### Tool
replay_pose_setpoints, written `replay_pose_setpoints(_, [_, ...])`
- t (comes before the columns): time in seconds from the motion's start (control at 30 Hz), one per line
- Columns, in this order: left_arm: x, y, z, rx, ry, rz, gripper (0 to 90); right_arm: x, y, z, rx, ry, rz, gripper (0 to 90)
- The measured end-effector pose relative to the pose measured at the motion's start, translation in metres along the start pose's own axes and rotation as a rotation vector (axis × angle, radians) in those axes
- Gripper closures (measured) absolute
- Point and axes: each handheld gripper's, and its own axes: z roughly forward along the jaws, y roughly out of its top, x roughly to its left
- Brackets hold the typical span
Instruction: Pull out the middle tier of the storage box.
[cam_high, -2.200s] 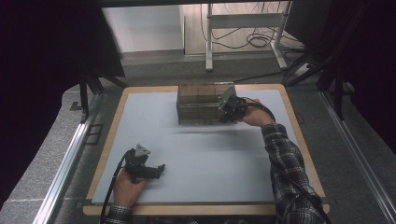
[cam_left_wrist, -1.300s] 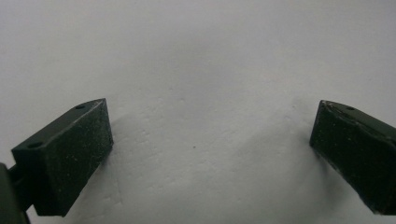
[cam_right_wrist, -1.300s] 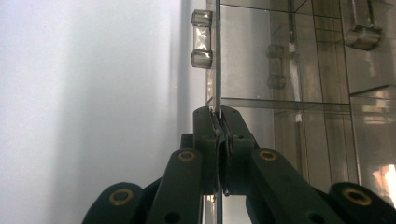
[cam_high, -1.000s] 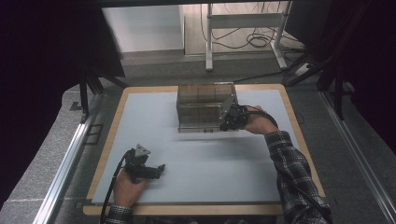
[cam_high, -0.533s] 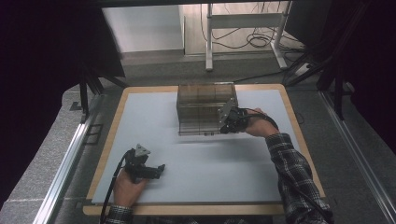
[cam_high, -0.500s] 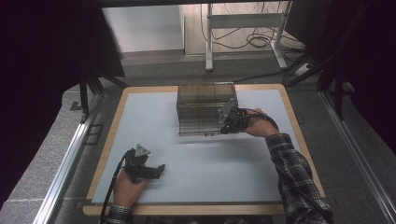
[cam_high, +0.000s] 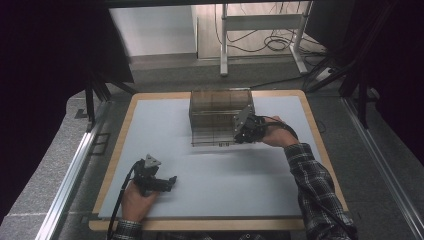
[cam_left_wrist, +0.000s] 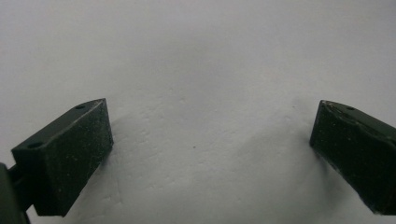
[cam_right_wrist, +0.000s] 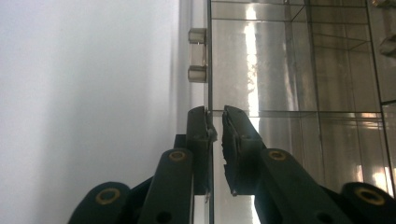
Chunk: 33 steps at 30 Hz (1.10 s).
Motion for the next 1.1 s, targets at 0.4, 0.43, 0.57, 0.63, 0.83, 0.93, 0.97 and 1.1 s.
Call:
replay_pose_setpoints(0.4, [0.000,0.000,0.000,0.000,0.000,0.000,0.0,0.005,0.002,-0.006,-0.034,-0.043,0.015,70.8])
replay_pose_setpoints(0.43, [0.000,0.000,0.000,0.000,0.000,0.000,0.0,0.006,0.002,-0.006,-0.034,-0.048,0.018,70.1])
replay_pose_setpoints(0.57, [0.000,0.000,0.000,0.000,0.000,0.000,0.0,0.009,0.001,-0.007,-0.047,-0.056,0.037,66.3])
replay_pose_setpoints(0.63, [0.000,0.000,0.000,0.000,0.000,0.000,0.0,0.011,0.000,-0.008,-0.048,-0.063,0.044,64.5])
replay_pose_setpoints(0.83, [0.000,0.000,0.000,0.000,0.000,0.000,0.0,0.015,-0.002,-0.010,-0.076,-0.084,0.077,56.9])
replay_pose_setpoints(0.93, [0.000,0.000,0.000,0.000,0.000,0.000,0.0,0.018,-0.003,-0.013,-0.081,-0.115,0.095,52.6])
replay_pose_setpoints(0.97, [0.000,0.000,0.000,0.000,0.000,0.000,0.0,0.019,-0.003,-0.014,-0.086,-0.117,0.105,51.5])
replay_pose_setpoints(1.1, [0.000,0.000,0.000,-0.001,0.000,0.000,0.0,0.023,-0.004,-0.017,-0.107,-0.131,0.125,46.6])
